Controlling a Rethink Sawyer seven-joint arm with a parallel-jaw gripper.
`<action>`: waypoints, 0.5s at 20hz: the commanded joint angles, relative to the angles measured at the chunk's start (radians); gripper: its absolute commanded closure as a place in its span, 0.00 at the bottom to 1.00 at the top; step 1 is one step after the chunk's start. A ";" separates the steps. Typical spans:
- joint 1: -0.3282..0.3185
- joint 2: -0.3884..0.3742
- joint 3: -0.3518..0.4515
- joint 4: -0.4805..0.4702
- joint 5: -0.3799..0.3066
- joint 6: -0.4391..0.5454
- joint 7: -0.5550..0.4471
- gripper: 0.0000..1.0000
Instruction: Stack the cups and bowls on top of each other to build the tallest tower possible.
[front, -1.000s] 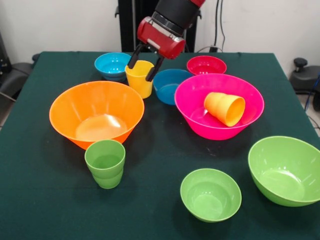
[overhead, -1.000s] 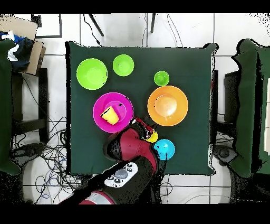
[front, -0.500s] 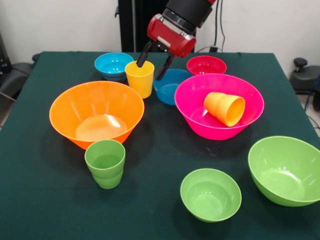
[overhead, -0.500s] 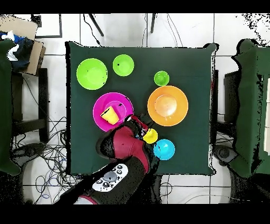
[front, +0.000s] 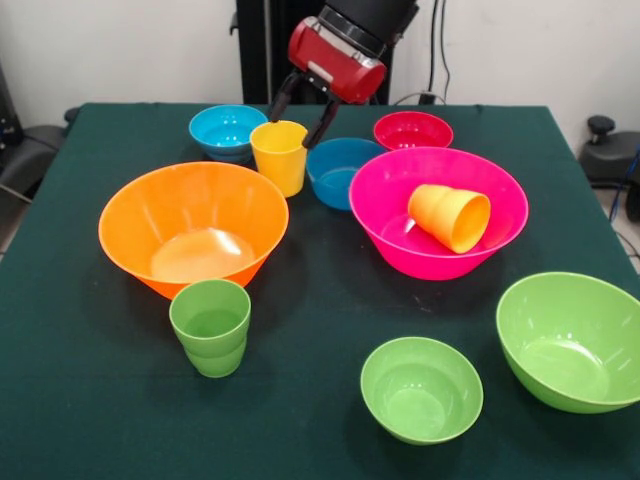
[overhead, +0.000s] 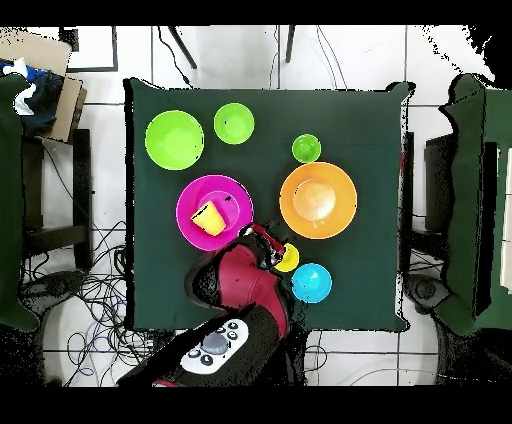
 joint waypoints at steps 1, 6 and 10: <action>-0.032 -0.025 0.146 0.096 -0.052 -0.032 0.123 0.00; -0.010 -0.026 0.133 0.078 -0.030 0.006 0.110 0.00; 0.002 -0.008 0.136 0.068 -0.009 0.000 0.123 0.00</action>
